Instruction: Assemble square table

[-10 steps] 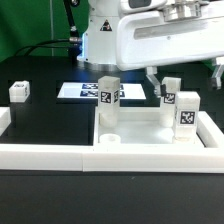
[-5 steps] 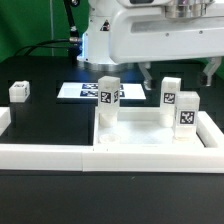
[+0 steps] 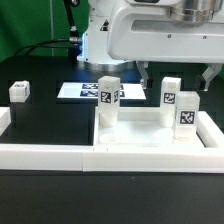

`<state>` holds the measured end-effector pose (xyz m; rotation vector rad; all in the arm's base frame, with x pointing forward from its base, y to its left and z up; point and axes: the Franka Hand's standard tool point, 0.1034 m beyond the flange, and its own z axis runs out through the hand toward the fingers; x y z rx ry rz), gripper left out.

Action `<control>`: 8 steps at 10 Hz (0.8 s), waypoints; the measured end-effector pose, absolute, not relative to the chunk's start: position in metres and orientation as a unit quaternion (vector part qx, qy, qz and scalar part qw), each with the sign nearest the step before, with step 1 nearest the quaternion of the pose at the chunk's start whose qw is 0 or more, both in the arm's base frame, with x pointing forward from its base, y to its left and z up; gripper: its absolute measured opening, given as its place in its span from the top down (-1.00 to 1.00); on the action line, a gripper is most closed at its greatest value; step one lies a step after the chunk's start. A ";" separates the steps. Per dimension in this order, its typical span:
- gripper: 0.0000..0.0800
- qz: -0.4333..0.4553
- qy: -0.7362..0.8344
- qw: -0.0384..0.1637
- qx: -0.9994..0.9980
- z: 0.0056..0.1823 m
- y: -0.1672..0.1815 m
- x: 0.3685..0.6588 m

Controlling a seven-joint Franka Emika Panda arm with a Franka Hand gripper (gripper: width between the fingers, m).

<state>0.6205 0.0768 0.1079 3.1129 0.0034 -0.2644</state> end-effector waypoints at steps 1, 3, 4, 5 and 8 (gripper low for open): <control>-0.62 -0.078 -0.001 0.000 0.997 0.108 0.085 0.623; -0.62 -0.046 -0.001 -0.008 0.999 0.101 0.102 0.634; -0.62 -0.027 -0.001 -0.011 1.000 0.092 0.107 0.640; -0.62 -0.020 -0.001 -0.010 1.000 0.087 0.110 0.642; -0.62 -0.017 -0.002 -0.009 1.000 0.084 0.110 0.642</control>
Offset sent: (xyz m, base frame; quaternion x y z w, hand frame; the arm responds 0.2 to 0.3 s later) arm 0.0208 0.0305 -0.0321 0.0493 0.0962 0.0305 0.9937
